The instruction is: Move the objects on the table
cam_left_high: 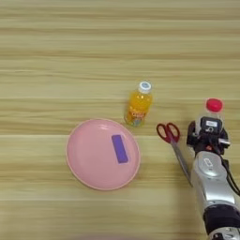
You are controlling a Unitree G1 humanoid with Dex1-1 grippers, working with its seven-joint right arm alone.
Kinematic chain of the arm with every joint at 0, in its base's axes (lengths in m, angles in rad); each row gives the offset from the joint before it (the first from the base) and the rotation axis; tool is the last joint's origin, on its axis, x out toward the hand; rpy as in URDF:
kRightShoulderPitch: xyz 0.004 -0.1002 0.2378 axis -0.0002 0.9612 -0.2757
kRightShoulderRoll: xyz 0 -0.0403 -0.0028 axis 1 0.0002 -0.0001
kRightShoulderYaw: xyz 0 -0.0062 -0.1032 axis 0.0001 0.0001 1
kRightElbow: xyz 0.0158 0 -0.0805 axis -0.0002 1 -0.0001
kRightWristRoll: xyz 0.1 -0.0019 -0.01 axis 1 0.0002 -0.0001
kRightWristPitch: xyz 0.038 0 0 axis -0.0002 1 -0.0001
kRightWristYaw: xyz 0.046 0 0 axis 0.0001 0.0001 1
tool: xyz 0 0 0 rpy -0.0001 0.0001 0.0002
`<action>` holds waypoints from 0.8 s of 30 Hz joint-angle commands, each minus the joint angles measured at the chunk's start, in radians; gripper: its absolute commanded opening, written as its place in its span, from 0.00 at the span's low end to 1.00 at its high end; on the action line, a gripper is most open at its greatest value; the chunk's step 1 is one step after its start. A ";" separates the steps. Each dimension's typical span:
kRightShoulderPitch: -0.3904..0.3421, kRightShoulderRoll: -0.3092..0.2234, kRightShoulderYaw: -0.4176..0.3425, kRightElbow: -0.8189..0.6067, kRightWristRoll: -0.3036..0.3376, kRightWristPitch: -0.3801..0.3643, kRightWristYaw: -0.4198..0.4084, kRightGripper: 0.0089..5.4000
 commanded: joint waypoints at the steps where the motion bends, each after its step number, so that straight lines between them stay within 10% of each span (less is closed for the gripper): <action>1: 0.036 0.008 -0.006 0.098 0.021 0.050 0.008 0.58; 24: 0.046 0.011 0.002 0.134 0.015 0.024 -0.013 0.58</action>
